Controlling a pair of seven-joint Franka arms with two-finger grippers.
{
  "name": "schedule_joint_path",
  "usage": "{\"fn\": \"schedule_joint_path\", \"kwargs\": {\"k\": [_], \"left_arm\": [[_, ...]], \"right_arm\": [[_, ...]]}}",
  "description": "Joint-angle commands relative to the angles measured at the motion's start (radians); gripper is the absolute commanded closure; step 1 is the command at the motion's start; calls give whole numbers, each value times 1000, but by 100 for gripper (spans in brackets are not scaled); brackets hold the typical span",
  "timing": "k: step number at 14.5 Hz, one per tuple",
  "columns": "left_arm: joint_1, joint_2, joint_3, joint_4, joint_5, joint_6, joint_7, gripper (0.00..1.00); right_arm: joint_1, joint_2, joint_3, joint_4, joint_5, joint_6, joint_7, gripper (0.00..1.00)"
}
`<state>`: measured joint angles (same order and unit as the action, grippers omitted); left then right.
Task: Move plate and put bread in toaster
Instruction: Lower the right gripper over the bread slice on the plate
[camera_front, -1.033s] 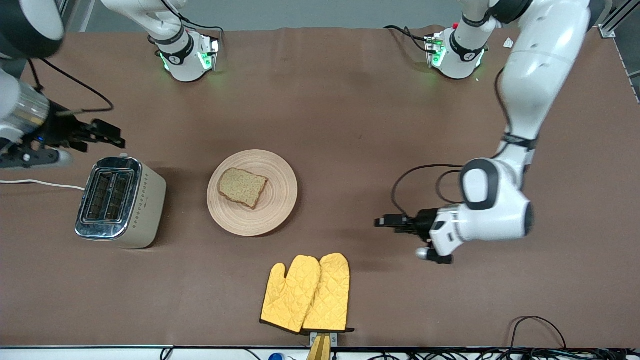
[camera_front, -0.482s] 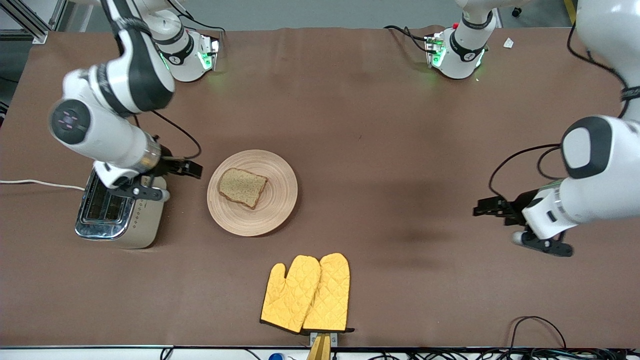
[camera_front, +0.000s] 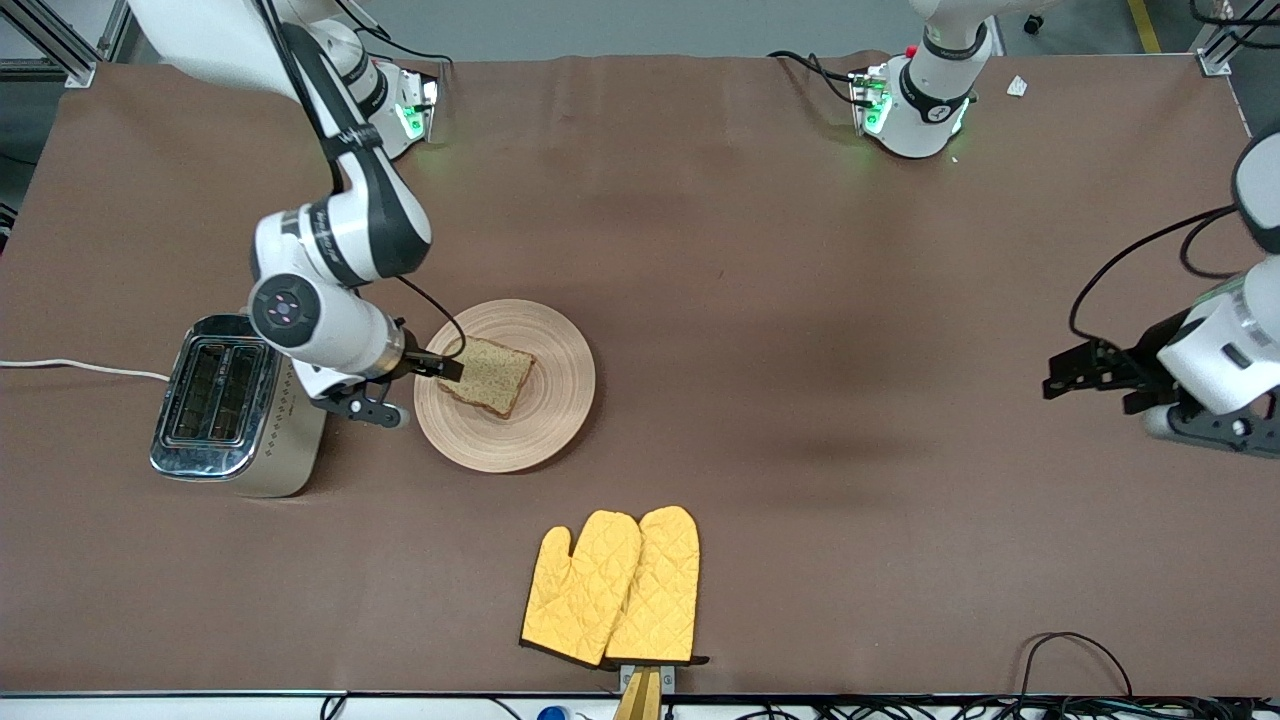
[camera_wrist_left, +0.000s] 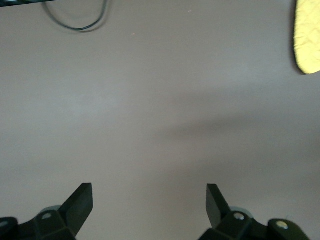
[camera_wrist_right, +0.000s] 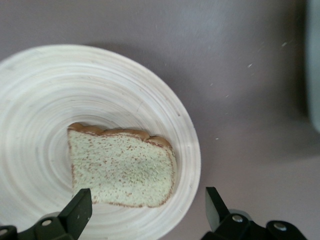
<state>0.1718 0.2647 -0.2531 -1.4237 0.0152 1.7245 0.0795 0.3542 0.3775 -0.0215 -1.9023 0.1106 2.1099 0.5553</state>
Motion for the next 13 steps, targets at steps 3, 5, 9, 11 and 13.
{"fn": "schedule_joint_path", "kwargs": {"k": [3,5,9,11,13], "left_arm": [[6,-130,-35,-47,71,-95,-127,0],[0,-140,-37,-41,68,-124,-126,0],[-17,-136,-41,-24,61,-128,-132,0],[-53,-142,-12,-14,55,-126,-127,0],[-104,-179,47,-21,52,-128,-138,0]], "right_arm": [[37,5,-8,-112,-3,125,40,0],[42,-5,-8,-182,-3,201,40,0],[43,-12,-6,-205,0,225,41,7],[40,-12,-6,-205,1,222,43,26],[37,-12,-6,-205,8,225,45,38]]}}
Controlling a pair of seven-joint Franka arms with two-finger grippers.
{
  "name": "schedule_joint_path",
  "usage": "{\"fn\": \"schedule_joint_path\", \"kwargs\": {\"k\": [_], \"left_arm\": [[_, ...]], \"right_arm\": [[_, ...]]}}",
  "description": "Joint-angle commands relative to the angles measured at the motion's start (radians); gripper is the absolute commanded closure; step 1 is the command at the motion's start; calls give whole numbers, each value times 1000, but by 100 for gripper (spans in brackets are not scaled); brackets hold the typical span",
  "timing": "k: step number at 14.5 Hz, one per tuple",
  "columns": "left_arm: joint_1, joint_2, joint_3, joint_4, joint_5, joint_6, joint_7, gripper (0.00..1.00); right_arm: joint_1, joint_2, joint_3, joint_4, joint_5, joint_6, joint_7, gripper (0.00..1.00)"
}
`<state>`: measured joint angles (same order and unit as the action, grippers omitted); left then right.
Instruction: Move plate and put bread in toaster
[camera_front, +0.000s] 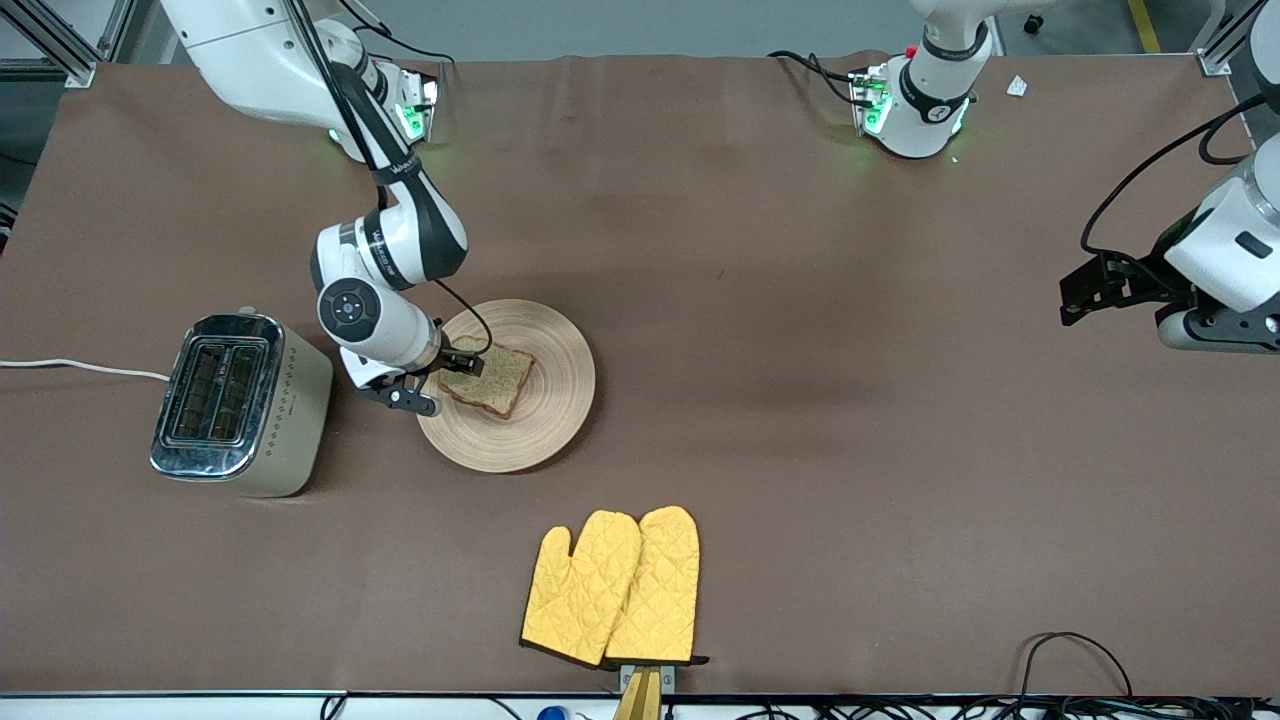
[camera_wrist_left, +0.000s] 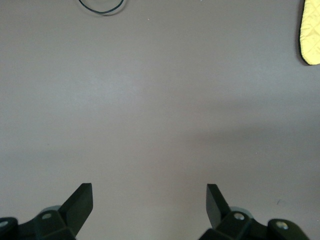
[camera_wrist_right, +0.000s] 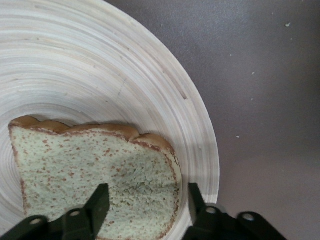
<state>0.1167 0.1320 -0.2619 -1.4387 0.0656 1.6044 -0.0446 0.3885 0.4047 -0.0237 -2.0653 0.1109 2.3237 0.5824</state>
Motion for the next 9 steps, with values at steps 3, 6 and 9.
{"fn": "schedule_joint_path", "kwargs": {"k": [3,6,9], "left_arm": [[-117,-81,128,-26,0,-9,-5,0],[-167,-101,168,-45,-9,-11,-11,0],[-190,-152,211,-120,-52,24,-3,0]], "right_arm": [[-8,-35,-4,-42,7,14,20,41],[-16,-35,-4,-44,7,11,20,41],[-16,-33,-4,-46,7,13,20,41]]}}
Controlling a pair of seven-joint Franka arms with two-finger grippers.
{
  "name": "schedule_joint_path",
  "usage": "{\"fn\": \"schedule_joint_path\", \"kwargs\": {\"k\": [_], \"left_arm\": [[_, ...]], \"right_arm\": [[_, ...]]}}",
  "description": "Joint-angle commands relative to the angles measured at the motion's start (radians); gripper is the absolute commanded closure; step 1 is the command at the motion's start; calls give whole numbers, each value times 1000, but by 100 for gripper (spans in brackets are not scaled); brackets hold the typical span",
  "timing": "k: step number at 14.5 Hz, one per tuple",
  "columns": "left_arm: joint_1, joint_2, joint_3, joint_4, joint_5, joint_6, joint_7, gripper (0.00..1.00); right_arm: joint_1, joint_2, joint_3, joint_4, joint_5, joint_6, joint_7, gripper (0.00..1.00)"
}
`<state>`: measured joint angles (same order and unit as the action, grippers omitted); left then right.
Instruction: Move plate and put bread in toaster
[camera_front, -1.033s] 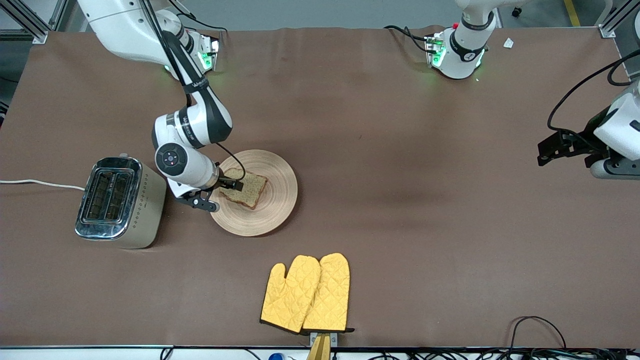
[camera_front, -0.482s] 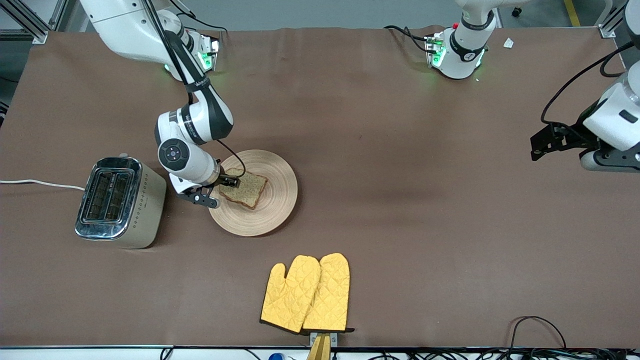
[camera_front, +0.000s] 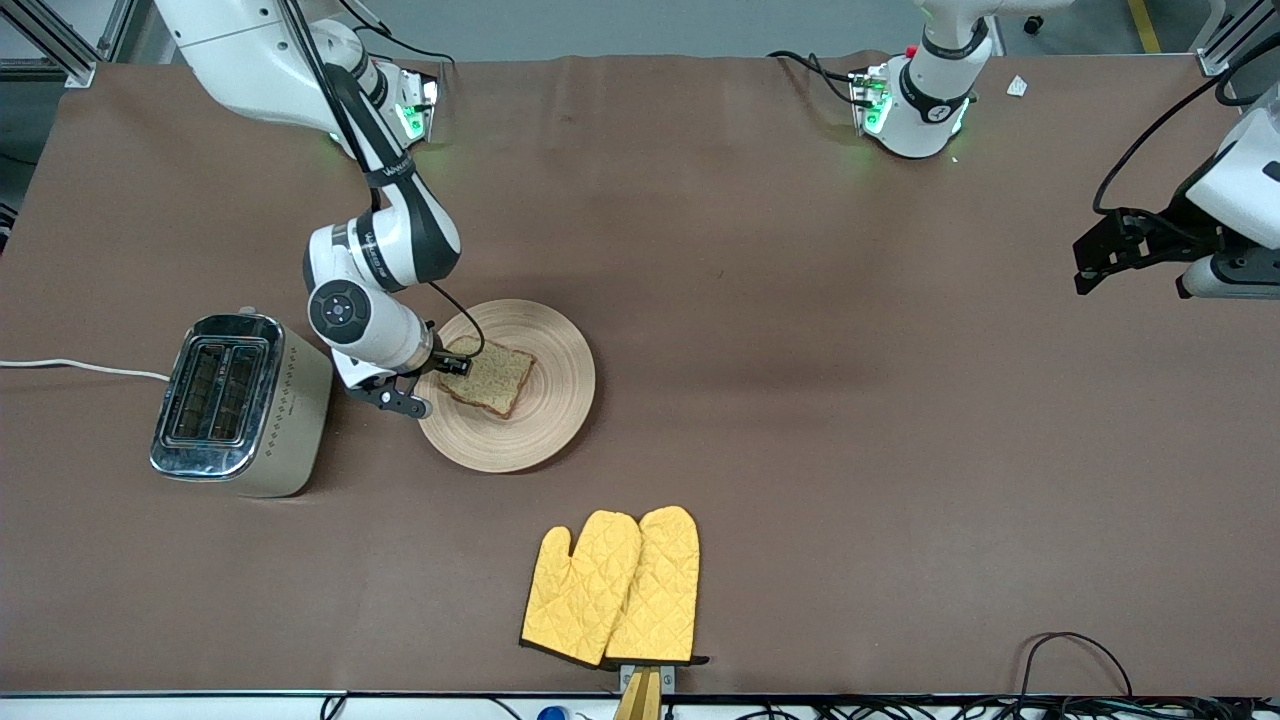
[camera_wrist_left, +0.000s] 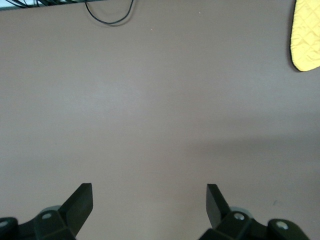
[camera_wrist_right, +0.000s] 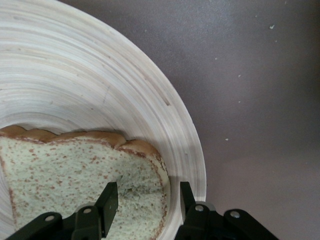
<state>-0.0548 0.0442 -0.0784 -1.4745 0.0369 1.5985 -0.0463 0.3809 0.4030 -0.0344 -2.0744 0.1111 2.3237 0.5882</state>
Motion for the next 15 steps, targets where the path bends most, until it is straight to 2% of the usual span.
{"fn": "schedule_joint_path", "kwargs": {"k": [1,2,6,15], "left_arm": [[-17,-81,28,-111,-23,56,5,0],[-13,-86,29,-125,-23,75,28,0],[-5,-80,28,-133,-26,103,48,0],[18,-52,28,-124,-40,103,45,0]], "right_arm": [[-8,-32,7,-36,7,13,15,42],[-8,-32,7,-36,7,14,15,44],[-8,-30,7,-36,25,22,16,71],[-8,-29,7,-36,25,26,15,73]]}}
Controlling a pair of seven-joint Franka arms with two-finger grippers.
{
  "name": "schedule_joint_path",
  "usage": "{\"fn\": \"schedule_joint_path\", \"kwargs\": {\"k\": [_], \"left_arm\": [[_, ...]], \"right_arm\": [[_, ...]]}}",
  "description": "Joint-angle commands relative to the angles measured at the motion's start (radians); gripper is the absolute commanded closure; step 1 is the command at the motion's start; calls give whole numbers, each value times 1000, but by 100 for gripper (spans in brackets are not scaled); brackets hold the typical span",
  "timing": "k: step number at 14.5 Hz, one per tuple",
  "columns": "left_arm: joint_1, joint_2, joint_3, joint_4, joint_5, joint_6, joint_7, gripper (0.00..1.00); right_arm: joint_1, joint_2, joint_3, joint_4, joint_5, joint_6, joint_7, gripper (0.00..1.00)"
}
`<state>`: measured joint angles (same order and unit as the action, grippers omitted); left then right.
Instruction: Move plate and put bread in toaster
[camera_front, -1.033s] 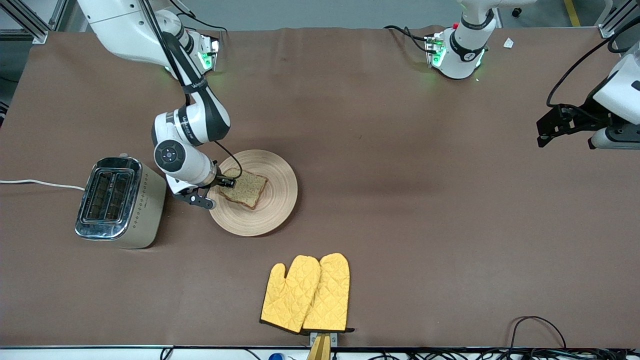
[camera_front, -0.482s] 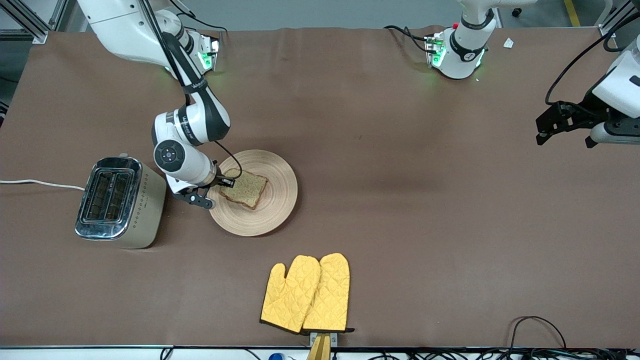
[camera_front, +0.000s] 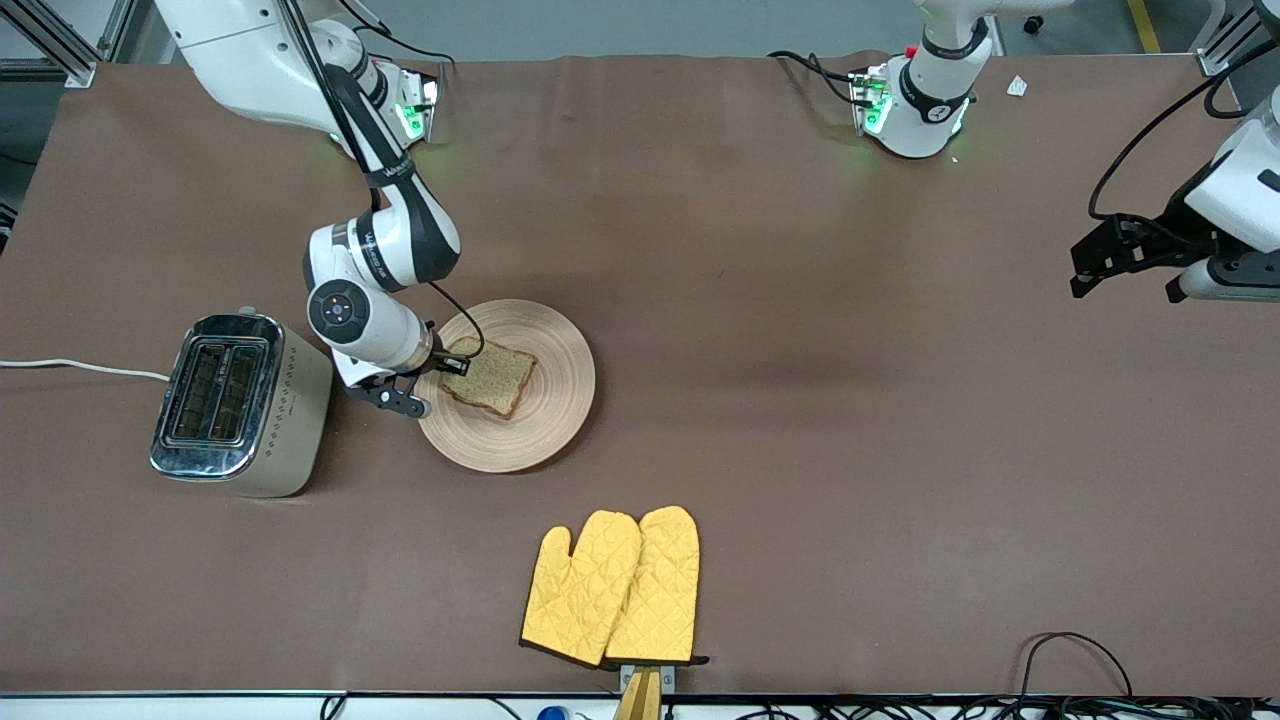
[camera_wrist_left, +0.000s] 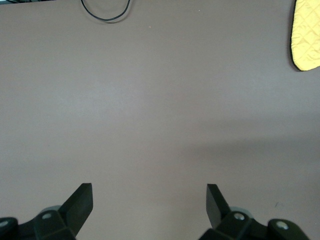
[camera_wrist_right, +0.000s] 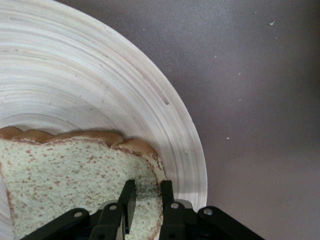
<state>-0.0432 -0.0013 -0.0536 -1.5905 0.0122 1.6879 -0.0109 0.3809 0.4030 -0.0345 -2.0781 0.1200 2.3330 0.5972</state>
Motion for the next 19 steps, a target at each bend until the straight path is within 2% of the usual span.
{"fn": "schedule_joint_path", "kwargs": {"k": [1,3,5,7,13,15,19], "left_arm": [[5,-5,3,-9,-15,13,9,0],[2,-6,3,-8,-15,13,6,0],[6,-5,1,-8,-15,13,6,0],[6,4,1,-8,-15,22,8,0],[14,-2,-2,-8,-14,21,8,0],[14,-2,-2,-9,-15,13,11,0],[35,4,3,-8,-14,12,26,0]], "right_arm": [[-10,-27,7,-34,17,25,6,73],[-8,-27,7,-51,17,48,6,74],[-8,-27,7,-54,17,57,6,87],[-8,-27,7,-53,17,57,6,95],[-8,-26,7,-40,17,34,9,100],[-8,-29,4,21,17,-54,9,100],[-17,-29,-1,228,10,-358,15,100]]}}
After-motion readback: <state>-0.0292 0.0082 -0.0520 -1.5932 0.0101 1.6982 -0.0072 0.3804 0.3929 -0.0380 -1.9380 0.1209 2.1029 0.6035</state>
